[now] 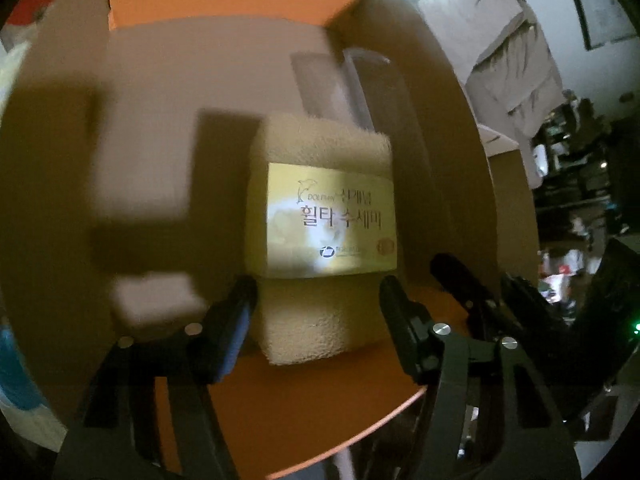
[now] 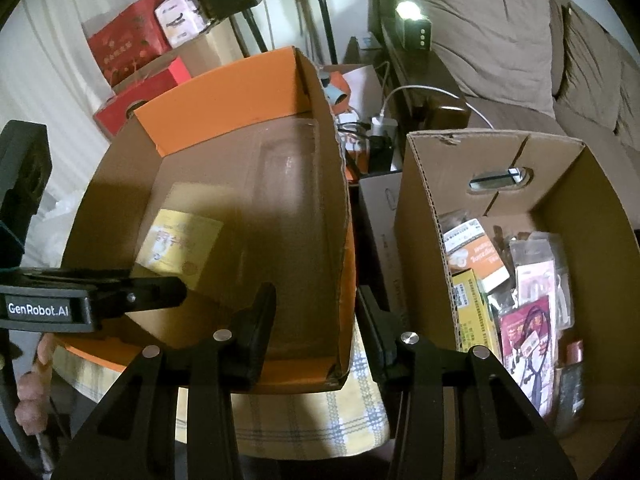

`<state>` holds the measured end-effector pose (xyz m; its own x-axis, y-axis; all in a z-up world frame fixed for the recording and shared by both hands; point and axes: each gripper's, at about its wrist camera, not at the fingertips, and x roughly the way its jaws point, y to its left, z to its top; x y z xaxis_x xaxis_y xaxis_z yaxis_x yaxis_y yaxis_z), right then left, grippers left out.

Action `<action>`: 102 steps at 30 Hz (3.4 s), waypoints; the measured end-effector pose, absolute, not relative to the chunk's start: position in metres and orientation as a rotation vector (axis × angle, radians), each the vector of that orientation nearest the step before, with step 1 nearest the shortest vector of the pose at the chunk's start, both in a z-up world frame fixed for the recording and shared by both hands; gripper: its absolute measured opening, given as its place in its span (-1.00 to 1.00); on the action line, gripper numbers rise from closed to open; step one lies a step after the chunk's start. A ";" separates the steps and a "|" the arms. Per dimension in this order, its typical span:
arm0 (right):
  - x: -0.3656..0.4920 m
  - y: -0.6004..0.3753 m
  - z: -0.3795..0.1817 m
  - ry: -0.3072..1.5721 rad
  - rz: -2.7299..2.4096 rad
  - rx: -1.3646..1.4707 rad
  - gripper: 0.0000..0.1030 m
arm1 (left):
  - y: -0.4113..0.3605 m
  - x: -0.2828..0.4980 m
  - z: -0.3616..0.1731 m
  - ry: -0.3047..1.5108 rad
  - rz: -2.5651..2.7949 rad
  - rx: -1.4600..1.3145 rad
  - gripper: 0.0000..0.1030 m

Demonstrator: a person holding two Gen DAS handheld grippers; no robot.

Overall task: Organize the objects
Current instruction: 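Lower the sponge into the orange box beside the tube and open the left gripper, then withdraw both grippers from the orange box back over the table, then grasp the white earphone cable with the left gripper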

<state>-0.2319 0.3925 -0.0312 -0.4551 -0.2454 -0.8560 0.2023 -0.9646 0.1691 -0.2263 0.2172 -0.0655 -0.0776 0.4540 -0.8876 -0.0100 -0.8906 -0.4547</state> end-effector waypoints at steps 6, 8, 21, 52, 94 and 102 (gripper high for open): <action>-0.232 0.393 -0.031 -0.062 -2.476 1.465 -0.17 | 0.213 -0.225 -0.070 -0.520 2.016 -1.881 0.25; -0.232 0.396 -0.028 -0.075 -2.479 1.454 -0.17 | 0.211 -0.226 -0.080 -0.617 1.911 -1.901 0.29; -0.225 0.399 -0.009 -0.056 -2.529 1.414 -0.17 | 0.195 -0.225 -0.079 -0.549 1.905 -1.893 0.50; -0.211 0.323 0.044 0.036 -2.507 1.220 0.48 | 0.096 -0.173 0.037 -0.147 2.590 -1.464 0.77; -0.136 0.117 -0.019 0.272 -2.108 1.137 0.54 | -0.054 -0.149 -0.074 -0.548 2.548 -1.656 0.42; -0.134 0.122 -0.024 0.257 -2.103 1.154 0.54 | -0.053 -0.162 -0.096 -0.668 2.451 -1.686 -0.36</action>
<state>-0.1337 0.1218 -0.0237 -0.3467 -0.4916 -0.7988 0.6693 -0.7263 0.1566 -0.1624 -0.0525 -0.0957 -0.3855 0.3158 -0.8670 0.1676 -0.9000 -0.4024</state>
